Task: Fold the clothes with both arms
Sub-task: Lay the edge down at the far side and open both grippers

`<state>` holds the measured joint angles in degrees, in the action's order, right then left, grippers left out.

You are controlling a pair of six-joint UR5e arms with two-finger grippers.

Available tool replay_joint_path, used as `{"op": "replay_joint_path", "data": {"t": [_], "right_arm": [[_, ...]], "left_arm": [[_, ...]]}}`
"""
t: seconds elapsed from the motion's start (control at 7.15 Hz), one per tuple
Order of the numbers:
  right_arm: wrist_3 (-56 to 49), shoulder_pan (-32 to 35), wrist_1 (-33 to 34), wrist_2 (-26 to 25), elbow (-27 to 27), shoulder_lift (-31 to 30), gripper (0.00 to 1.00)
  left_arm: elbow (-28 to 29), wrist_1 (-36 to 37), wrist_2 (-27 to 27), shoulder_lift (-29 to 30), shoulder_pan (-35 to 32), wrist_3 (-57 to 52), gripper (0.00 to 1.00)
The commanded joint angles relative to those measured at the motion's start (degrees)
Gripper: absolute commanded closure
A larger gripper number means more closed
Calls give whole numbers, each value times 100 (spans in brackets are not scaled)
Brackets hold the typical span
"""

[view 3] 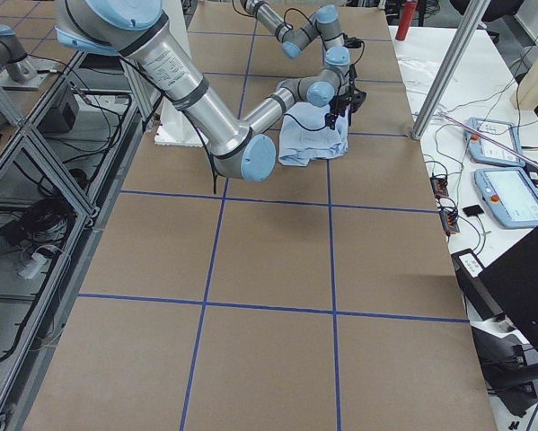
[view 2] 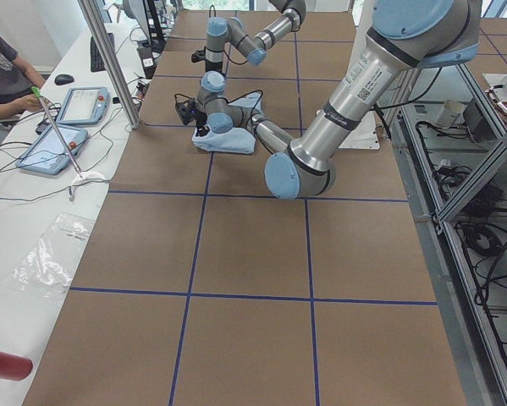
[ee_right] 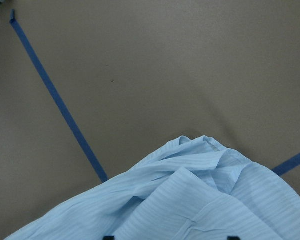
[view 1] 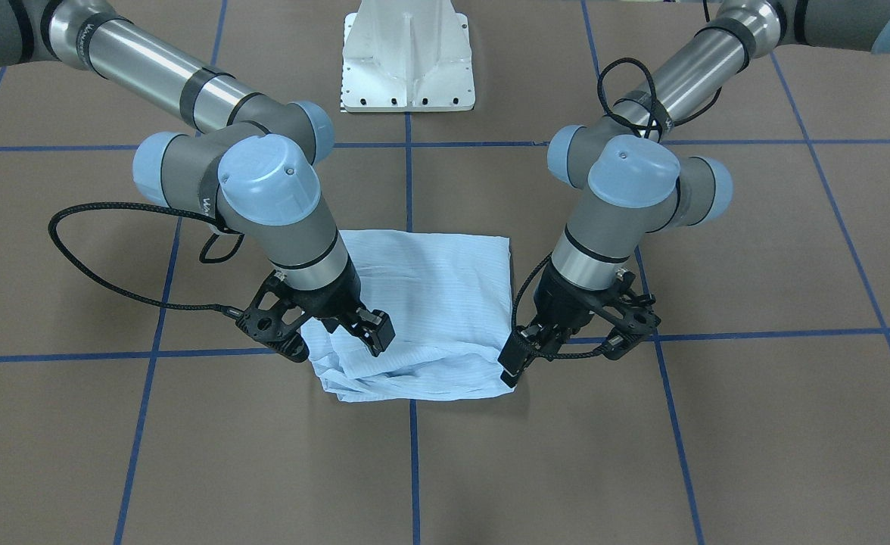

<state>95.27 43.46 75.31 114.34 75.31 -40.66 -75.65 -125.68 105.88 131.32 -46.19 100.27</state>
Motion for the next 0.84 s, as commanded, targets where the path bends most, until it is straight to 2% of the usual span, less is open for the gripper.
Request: {"op": "replay_joint_path", "data": {"t": [0.0, 0.14, 0.28, 0.42, 0.56, 0.7], "right_arm": [[-463, -4, 19, -25, 115, -11, 0], [-553, -13, 63, -9, 299, -55, 0], [-1311, 100, 228, -8, 535, -291, 0], [-2301, 276, 865, -17, 1034, -650, 0], [-3338, 547, 1516, 0, 1665, -1080, 0], [-4427, 967, 1905, 70, 2159, -1519, 0]], "left_arm": [[-238, 8, 570, -428, -223, -593, 0], [-797, 34, 644, -884, -415, -1049, 0], [-1350, 182, 949, -1341, -661, -1880, 0], [-1834, 436, 1222, -1763, -924, -2741, 0], [-2300, 578, 1233, -2290, -1110, -3394, 0], [-2662, 1058, 1268, -2599, -1390, -4436, 0]]}}
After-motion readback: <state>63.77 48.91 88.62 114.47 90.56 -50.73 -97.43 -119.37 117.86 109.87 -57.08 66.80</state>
